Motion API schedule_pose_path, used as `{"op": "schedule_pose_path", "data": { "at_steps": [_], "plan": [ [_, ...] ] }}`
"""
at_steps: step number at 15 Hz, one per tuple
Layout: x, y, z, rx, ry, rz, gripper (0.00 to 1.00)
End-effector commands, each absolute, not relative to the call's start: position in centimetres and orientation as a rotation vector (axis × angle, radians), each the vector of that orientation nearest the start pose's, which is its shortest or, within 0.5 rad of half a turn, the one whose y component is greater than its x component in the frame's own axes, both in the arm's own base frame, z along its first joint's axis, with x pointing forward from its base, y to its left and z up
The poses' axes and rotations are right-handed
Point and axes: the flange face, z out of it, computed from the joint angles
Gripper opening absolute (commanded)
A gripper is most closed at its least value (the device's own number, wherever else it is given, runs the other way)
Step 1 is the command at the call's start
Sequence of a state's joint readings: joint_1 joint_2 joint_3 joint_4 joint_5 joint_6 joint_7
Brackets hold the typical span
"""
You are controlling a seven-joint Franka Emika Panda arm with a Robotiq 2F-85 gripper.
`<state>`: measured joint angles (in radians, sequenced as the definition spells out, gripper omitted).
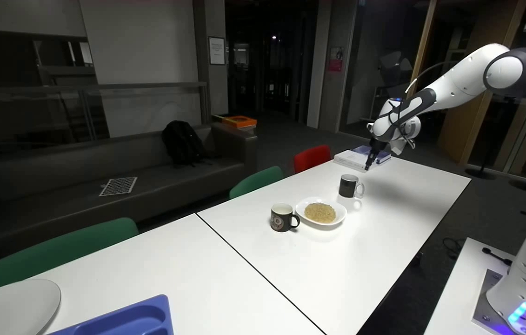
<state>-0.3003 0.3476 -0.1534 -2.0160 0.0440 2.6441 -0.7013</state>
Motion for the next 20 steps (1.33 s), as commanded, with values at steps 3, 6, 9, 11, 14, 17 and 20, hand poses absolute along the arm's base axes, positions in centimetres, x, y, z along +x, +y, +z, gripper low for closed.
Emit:
{"op": "schedule_pose_path", "data": {
  "at_steps": [3, 6, 9, 11, 14, 17, 20],
  "plan": [
    [57.2, -27.4, 30.7, -3.275, -0.323, -0.346, 1.00],
    [57.9, -27.2, 29.6, -3.261, -0.352, -0.297, 1.00],
    [58.9, -27.2, 28.5, -3.251, -0.365, -0.272, 1.00],
    [59.8, -27.3, 27.8, -3.249, -0.376, -0.261, 1.00],
    [61.0, -27.4, 26.6, -3.230, -0.419, -0.230, 1.00],
    [61.5, -27.6, 25.5, -3.204, -0.455, -0.181, 1.00],
    [61.6, -27.9, 24.7, -3.185, -0.465, -0.125, 1.00]
  ]
}}
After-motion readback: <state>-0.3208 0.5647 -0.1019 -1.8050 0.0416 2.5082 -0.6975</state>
